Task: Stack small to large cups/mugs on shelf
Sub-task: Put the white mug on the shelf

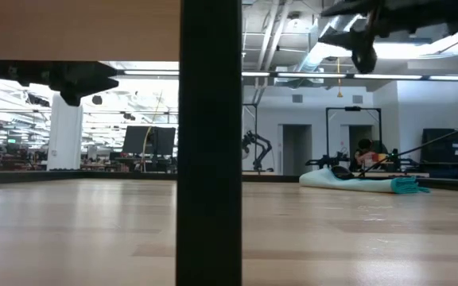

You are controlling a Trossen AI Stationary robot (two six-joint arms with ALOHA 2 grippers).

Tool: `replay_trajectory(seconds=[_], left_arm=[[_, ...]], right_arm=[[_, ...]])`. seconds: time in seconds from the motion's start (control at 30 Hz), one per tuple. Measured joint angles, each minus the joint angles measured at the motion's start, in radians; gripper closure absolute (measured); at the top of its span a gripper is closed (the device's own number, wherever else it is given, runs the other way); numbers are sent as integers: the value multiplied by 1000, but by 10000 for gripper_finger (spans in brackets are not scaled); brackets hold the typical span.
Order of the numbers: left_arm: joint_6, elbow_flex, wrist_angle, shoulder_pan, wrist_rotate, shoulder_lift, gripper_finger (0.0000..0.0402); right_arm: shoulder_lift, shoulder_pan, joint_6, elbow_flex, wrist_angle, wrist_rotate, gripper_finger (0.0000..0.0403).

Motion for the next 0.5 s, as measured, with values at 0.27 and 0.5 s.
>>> replay_trajectory(seconds=[0.27, 0.5], left_arm=[[-1, 0, -73, 0, 0, 0, 214], [-21, 0, -97, 0, 8, 0, 214]], right_arm=[[1, 113, -131, 217, -335, -18, 175], [22, 180, -149, 449, -848, 6, 175]])
